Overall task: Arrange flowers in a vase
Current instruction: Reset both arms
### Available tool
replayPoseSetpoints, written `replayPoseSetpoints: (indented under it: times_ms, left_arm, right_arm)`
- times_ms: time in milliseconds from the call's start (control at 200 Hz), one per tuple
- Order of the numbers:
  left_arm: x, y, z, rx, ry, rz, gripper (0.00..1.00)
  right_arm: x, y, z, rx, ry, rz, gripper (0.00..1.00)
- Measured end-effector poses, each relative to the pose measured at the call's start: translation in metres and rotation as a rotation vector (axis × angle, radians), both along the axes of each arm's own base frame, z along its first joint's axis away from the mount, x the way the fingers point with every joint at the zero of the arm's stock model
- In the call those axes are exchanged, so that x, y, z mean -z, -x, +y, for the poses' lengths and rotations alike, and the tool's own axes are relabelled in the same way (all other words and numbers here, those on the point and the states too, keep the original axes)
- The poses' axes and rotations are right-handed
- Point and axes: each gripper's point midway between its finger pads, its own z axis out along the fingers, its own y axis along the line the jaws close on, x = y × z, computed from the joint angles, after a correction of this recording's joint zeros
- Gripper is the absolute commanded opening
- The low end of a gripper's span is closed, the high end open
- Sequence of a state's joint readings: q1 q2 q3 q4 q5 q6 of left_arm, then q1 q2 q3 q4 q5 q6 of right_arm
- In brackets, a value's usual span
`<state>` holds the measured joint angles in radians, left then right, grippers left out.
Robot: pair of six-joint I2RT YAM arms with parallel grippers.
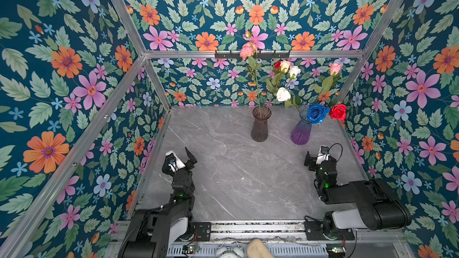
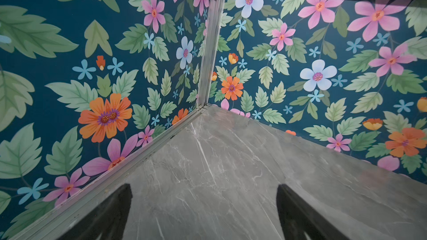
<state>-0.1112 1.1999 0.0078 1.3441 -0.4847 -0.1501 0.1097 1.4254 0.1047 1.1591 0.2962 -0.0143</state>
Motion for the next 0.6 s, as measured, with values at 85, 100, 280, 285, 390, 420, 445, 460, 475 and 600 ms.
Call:
replayPoseSetpoints:
  times_ms: [85, 100, 280, 285, 390, 420, 445, 460, 475, 600]
  left_arm:
    - [0.001, -0.003, 0.001, -0.012, -0.016, -0.011, 1.00]
    - [0.002, -0.003, 0.001, -0.013, -0.017, -0.010, 1.00]
    - [0.022, -0.008, 0.002, -0.019, -0.056, 0.057, 1.00]
    - [0.023, -0.008, 0.002, -0.019, -0.057, 0.060, 1.00]
    - [0.033, -0.013, 0.004, -0.033, -0.073, 0.103, 1.00]
    - [0.031, -0.014, 0.004, -0.034, -0.072, 0.094, 1.00]
    - [0.031, -0.014, 0.004, -0.035, -0.072, 0.091, 1.00]
    - [0.031, -0.015, 0.004, -0.035, -0.073, 0.091, 1.00]
    - [0.030, -0.015, 0.004, -0.034, -0.074, 0.091, 1.00]
    - [0.030, -0.023, -0.003, 0.008, -0.101, 0.098, 1.00]
  right_arm:
    - [-0.015, -0.009, 0.003, -0.006, -0.006, -0.047, 0.99]
    - [-0.018, -0.011, 0.002, -0.005, -0.007, -0.054, 0.99]
    - [-0.022, -0.032, -0.006, 0.018, -0.025, -0.033, 0.99]
    - [-0.023, -0.033, -0.007, 0.022, -0.028, -0.035, 0.99]
    - [-0.023, -0.036, -0.013, 0.043, -0.045, -0.026, 0.99]
    - [-0.019, -0.035, -0.012, 0.035, -0.047, -0.011, 0.99]
    - [-0.017, -0.034, -0.011, 0.033, -0.047, -0.004, 0.99]
    - [-0.015, -0.033, -0.011, 0.033, -0.047, 0.001, 0.99]
    - [-0.015, -0.033, -0.011, 0.032, -0.046, 0.004, 0.99]
    - [-0.012, -0.032, -0.009, 0.021, -0.049, 0.016, 0.99]
